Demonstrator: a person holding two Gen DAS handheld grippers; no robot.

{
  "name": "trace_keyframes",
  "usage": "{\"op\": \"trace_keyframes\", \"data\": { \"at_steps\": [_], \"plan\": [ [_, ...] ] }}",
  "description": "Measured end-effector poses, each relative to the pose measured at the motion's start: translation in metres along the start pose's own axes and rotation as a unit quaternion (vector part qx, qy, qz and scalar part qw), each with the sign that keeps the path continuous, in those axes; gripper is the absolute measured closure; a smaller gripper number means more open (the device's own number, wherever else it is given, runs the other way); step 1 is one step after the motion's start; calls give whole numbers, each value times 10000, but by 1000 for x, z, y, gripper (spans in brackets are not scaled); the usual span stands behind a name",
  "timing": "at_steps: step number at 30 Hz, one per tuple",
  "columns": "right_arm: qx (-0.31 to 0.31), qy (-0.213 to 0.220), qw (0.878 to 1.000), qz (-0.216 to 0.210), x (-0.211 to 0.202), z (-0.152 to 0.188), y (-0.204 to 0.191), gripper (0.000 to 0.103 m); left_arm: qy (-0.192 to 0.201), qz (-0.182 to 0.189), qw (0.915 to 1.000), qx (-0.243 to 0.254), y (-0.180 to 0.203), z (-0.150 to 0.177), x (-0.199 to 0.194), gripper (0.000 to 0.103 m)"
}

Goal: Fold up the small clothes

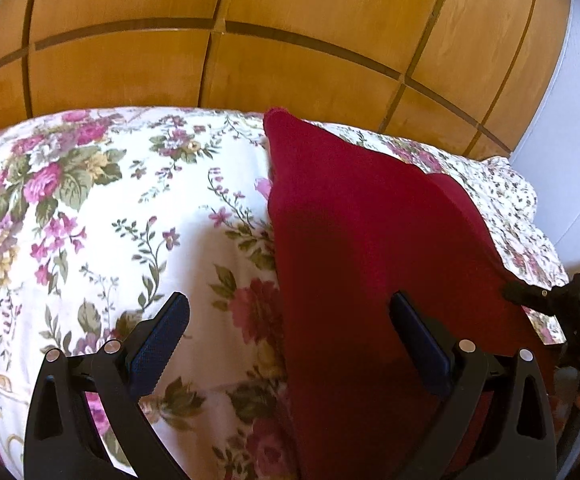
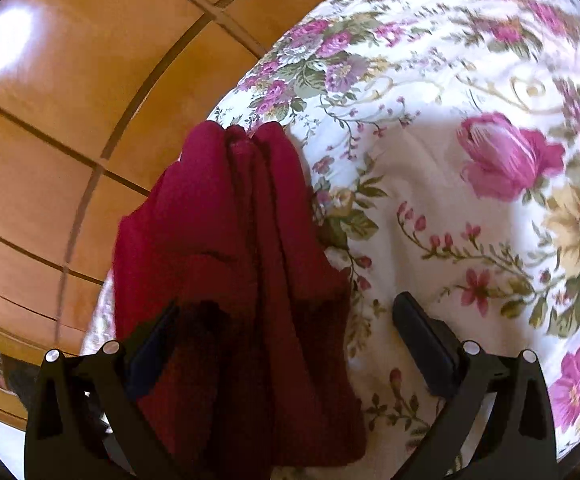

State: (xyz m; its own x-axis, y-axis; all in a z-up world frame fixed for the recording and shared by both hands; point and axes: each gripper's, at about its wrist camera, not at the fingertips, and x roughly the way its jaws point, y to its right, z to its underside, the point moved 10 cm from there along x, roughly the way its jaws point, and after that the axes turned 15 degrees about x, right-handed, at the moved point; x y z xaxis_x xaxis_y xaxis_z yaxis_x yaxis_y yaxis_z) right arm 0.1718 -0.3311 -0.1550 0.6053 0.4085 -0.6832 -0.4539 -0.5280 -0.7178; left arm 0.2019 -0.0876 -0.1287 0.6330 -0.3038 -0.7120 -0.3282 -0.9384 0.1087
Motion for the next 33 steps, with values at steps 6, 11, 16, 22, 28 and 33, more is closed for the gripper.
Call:
{"op": "trace_keyframes", "data": {
  "at_steps": [6,11,16,22,28,33],
  "plan": [
    [-29,-70,10000,-13,-1,3,-1,2,-282,268,9991,-158,2,8,-6,4],
    [-111,-89,9999,-47,-1,6,-2,2,-521,716,9959,-181,13,17,-7,4],
    [-155,-273,9993,-189,1,11,-6,2,-817,1208,9893,73,30,33,1,4],
    [-459,-299,9985,-55,10,13,-11,2,-933,1493,9843,131,32,23,11,4],
    [-884,-229,9958,50,24,14,-20,2,-889,1754,9805,52,42,14,21,3],
    [-1001,-48,9950,-35,29,12,-29,18,-750,1763,9812,226,47,12,24,4]
  ]
}}
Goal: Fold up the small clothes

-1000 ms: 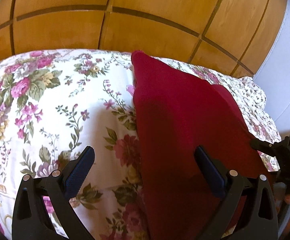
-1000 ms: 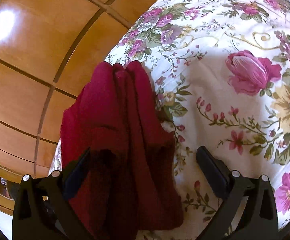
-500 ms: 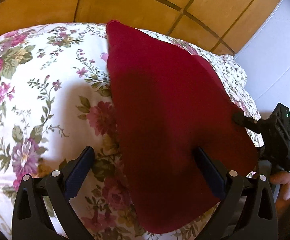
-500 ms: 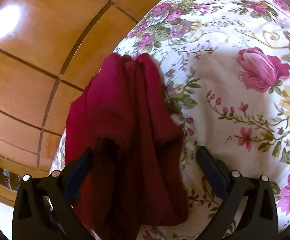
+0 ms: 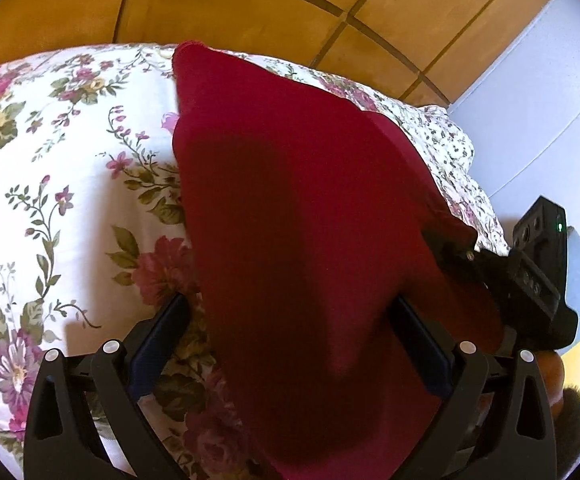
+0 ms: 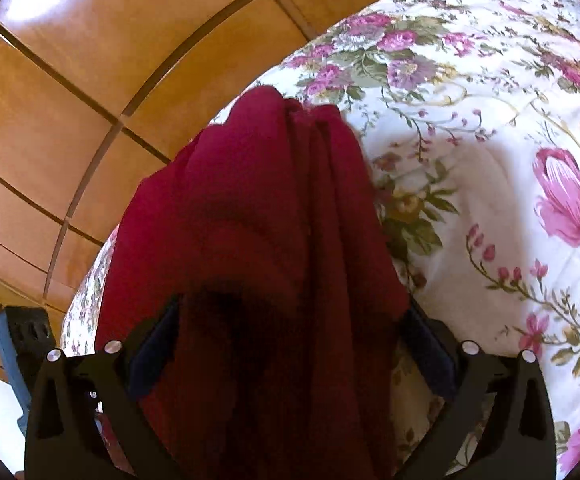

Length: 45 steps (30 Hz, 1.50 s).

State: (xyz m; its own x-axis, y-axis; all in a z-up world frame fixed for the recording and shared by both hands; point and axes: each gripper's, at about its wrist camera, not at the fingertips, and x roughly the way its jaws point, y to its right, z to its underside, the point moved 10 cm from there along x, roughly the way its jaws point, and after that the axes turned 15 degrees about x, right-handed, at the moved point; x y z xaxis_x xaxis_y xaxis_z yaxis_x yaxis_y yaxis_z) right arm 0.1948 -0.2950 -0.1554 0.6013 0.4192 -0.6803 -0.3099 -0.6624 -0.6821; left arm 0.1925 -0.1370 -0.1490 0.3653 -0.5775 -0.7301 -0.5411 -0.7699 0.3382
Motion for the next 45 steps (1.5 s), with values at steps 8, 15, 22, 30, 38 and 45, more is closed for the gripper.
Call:
{"op": "trace_keyframes", "data": {
  "at_steps": [8,15,22,30,38,45],
  "plan": [
    [177,-11,9989,-436,-9,4,-12,45,248,-361,9972,609,14,3,-22,34],
    [-179,79,9953,-952,-22,16,-46,47,454,-522,9952,696,11,8,-51,41],
    [-1073,62,9877,-1137,-21,51,-88,47,664,-943,9886,972,4,22,-83,43],
    [-1607,263,9789,-1234,-41,80,-107,48,1021,-1170,9774,1432,16,25,-117,43],
    [-1458,1069,9767,-1160,-88,48,-90,48,1311,-922,9691,1876,59,-3,-106,43],
    [-1110,1798,9736,-865,-116,5,-60,48,1522,-640,9599,2264,93,-37,-73,43]
  ]
}}
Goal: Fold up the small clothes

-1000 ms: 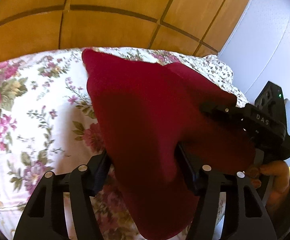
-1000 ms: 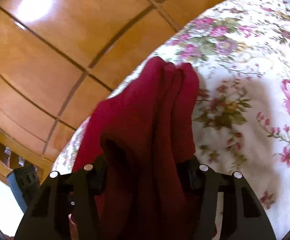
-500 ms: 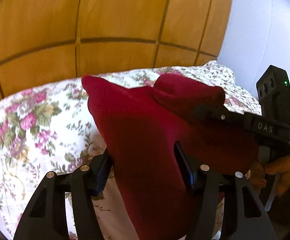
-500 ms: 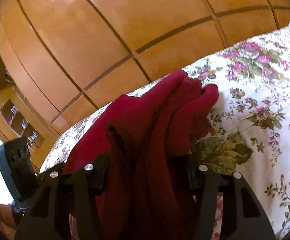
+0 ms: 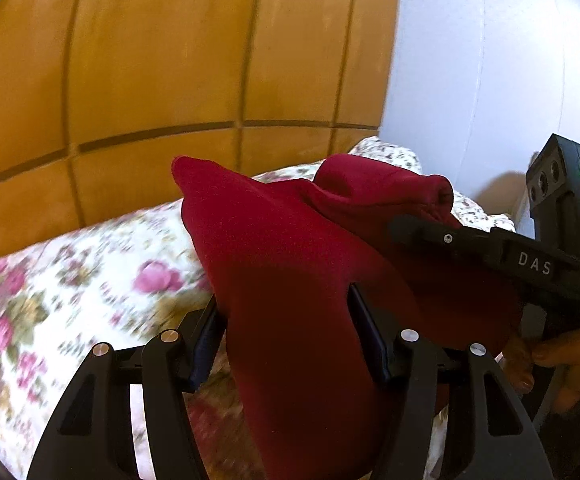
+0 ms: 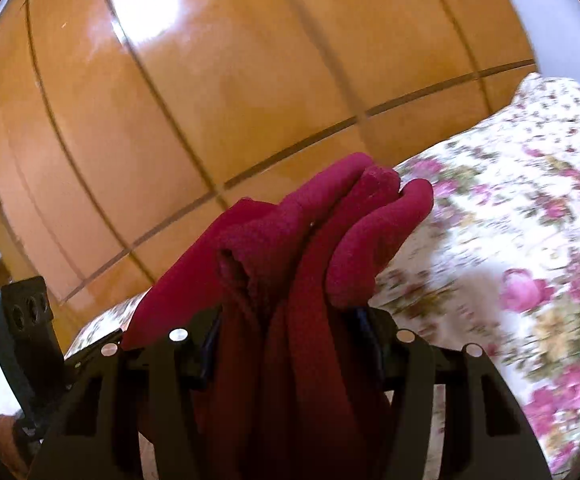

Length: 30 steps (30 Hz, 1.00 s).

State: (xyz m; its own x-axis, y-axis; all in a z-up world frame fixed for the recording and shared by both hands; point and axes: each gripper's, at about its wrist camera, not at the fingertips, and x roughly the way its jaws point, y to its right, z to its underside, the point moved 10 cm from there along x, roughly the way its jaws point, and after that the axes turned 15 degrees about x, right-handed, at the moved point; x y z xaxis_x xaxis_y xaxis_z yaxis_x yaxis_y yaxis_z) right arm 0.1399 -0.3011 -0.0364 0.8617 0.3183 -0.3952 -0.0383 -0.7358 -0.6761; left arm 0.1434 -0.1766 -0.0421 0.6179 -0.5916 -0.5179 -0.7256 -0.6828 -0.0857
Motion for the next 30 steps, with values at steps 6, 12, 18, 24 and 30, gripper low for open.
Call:
{"op": "trace_keyframes", "data": {
  "at_steps": [6,12,18,24,30],
  "plan": [
    [276,419,9977,451,0,-29,38,48,96,213,9994,258,18,-21,44,43],
    [521,567,9917,1034,4,-34,77,49,-74,343,9984,449,26,-23,93,43],
    [1175,355,9725,1980,13,-20,145,49,-564,453,9972,161,23,11,136,32],
    [2258,80,9584,1746,10,0,182,40,-780,590,9949,-255,16,24,137,16],
    [1791,342,9570,2257,-17,0,171,17,-849,450,9943,-453,13,39,119,12]
  ]
}}
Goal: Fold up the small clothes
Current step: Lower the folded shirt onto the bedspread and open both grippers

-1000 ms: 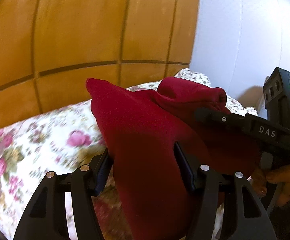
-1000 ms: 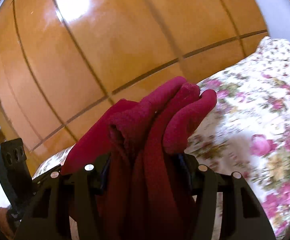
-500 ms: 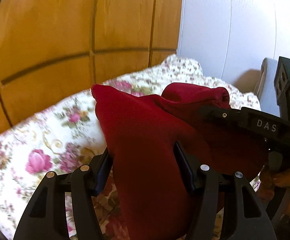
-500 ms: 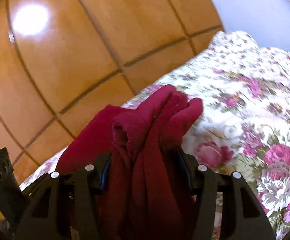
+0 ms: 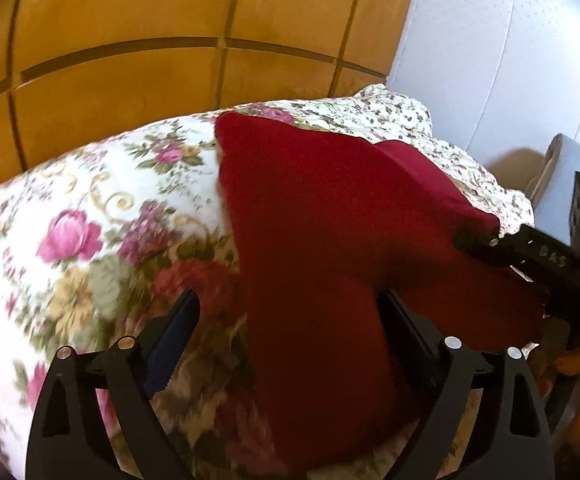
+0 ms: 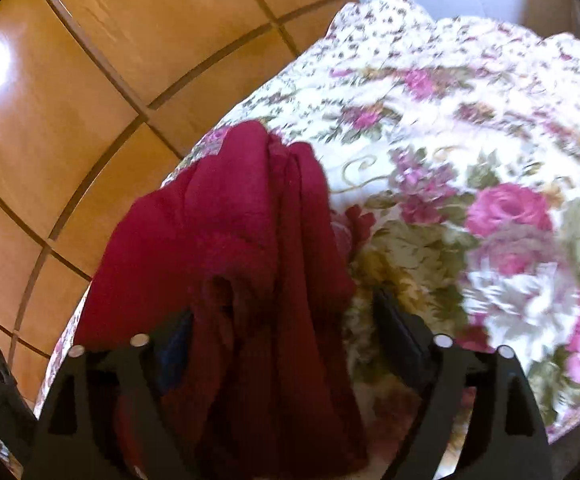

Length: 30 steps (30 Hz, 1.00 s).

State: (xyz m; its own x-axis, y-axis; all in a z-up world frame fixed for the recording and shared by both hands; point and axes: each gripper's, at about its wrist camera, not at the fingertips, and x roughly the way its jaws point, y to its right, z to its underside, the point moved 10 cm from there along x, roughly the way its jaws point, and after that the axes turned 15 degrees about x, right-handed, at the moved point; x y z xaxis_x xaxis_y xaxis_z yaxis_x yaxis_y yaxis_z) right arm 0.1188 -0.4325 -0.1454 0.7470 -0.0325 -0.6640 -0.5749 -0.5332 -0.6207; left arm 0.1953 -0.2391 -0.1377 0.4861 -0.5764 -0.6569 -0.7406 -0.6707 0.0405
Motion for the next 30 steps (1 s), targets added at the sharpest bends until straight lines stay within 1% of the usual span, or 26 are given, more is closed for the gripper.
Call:
{"op": "trace_keyframes", "data": {
  "at_steps": [3,5,6,8,9,11,13,14,15,16,17,18,19,20,21,22,25,27,30],
  "plan": [
    [25,198,9997,111,-26,-1,4,9,65,-41,9998,-194,-1,12,-13,11],
    [-106,301,9994,139,-40,0,1,7,65,-88,9996,-274,-1,18,-20,11],
    [-188,323,9992,155,-45,2,0,4,45,-118,9995,-304,-1,22,-22,11],
    [-347,281,9988,223,-49,9,-2,3,4,-174,9993,-336,-1,26,-24,11],
    [-388,190,9987,255,-47,15,-1,3,-9,-214,9992,-332,0,28,-26,11],
    [-460,66,9976,510,-40,23,5,3,-54,-301,9991,-300,0,29,-26,11],
    [-566,103,9918,1144,-36,24,25,2,-105,-363,9989,-267,2,33,-28,10],
    [-461,57,9915,1215,-31,23,33,2,-112,-364,9990,-248,3,34,-30,10],
    [-262,-14,9927,1181,-27,22,40,2,-119,-383,9989,-225,3,36,-31,10],
    [-46,-24,9914,1308,-28,21,49,2,-123,-442,9988,-197,4,38,-34,10],
    [10,-42,9896,1440,-29,21,56,2,-120,-484,9986,-182,4,40,-37,10],
    [65,-96,9900,1407,-30,23,59,2,-97,-503,9985,-173,5,41,-42,10],
    [173,-160,9915,1278,-32,25,59,2,-82,-500,9986,-167,7,43,-46,10],
    [309,-177,9933,1095,-38,27,55,2,-85,-505,9986,-158,8,44,-49,8],
    [315,-145,9945,984,-42,28,51,2,-110,-528,9985,-137,10,46,-52,6],
    [234,-73,9959,869,-49,30,45,2,-142,-605,9980,-92,11,50,-57,6],
    [-188,219,9965,783,-69,37,27,2,-187,-901,9957,118,16,59,-69,4],
    [-450,462,9950,756,-82,42,16,2,-211,-1062,9936,327,19,63,-78,4],
    [-738,692,9928,641,-100,50,4,2,-240,-1252,9909,430,21,66,-89,4]
  ]
}}
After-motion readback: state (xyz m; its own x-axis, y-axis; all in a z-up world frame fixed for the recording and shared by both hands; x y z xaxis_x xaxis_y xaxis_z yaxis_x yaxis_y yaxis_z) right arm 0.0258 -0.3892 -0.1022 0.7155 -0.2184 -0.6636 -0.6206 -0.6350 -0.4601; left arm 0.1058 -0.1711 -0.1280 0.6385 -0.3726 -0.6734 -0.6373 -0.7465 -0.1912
